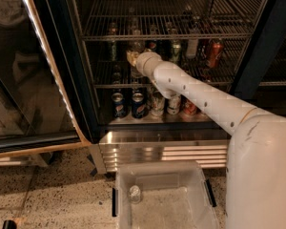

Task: Pick water bottle from middle shelf of fridge

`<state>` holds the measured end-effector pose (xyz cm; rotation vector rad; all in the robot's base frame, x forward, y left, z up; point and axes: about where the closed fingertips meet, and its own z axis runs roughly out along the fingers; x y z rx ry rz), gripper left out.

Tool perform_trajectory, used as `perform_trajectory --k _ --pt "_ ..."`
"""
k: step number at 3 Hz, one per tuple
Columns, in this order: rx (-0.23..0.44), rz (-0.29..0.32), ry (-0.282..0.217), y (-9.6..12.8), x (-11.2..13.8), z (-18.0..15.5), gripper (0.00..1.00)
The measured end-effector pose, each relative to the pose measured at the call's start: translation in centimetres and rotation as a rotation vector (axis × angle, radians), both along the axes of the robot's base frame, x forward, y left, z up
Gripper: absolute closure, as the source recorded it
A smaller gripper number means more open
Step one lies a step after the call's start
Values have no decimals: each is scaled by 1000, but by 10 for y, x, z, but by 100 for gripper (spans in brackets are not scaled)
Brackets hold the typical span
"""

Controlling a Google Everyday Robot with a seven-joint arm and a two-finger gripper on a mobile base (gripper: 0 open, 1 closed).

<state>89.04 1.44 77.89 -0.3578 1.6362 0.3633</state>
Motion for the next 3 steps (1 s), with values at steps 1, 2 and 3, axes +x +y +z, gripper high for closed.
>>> perform_trajectory --k 1,2,3 --pt "6 -1 0 3 -13 1 100" --pt "5 3 -12 5 -29 9 100" --pt "-6 3 -33 9 -48 16 100"
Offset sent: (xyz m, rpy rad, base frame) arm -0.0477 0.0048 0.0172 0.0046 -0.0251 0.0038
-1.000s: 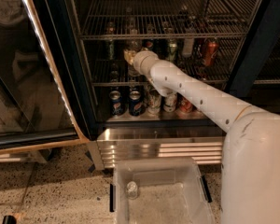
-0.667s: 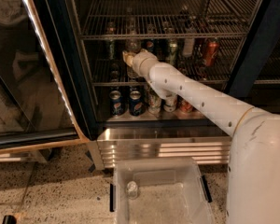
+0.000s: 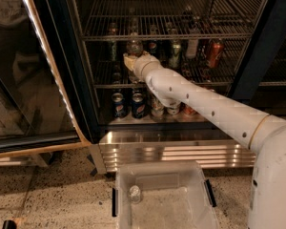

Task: Pick water bottle from middle shelf of fridge

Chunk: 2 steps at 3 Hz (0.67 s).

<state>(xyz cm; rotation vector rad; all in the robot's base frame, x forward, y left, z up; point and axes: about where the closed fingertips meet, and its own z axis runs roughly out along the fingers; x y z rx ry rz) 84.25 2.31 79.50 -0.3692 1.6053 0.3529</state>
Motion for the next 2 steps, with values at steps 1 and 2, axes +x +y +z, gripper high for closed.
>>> perform_trajectory --k 1,2 --pt "-7 1 9 3 -5 0 100" --pt "-12 10 31 6 -7 -3 100"
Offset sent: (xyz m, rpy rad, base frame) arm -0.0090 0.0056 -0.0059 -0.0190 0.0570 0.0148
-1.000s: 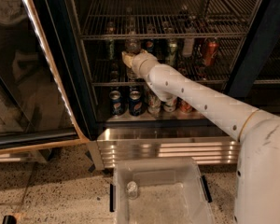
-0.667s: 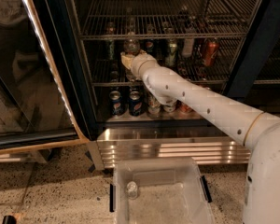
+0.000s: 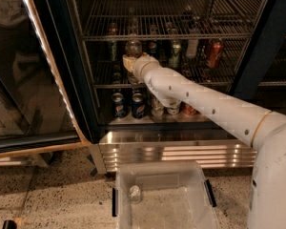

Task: Pick water bottle from middle shelf of fridge

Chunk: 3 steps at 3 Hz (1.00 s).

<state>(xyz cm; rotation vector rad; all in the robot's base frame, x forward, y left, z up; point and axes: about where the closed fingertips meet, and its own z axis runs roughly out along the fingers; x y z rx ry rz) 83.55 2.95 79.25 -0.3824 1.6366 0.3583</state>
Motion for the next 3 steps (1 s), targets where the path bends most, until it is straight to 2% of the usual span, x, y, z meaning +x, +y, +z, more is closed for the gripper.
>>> perform_trajectory --k 2,3 --pt "-13 34 24 16 -6 -4 100" --pt "-13 34 24 16 -6 -7 100"
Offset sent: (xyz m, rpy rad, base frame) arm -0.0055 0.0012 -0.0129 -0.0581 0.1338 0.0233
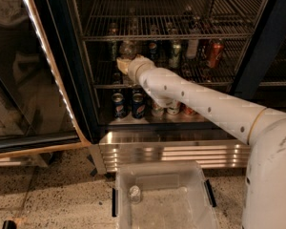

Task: Pick water bottle from middle shelf of fridge

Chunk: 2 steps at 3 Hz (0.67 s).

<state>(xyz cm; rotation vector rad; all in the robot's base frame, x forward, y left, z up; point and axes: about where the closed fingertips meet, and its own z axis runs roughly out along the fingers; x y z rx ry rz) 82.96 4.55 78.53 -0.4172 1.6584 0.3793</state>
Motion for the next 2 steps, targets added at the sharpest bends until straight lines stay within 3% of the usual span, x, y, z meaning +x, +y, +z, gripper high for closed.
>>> perform_trajectory --k 2 --pt "-19 23 82 -3 -10 1 100"
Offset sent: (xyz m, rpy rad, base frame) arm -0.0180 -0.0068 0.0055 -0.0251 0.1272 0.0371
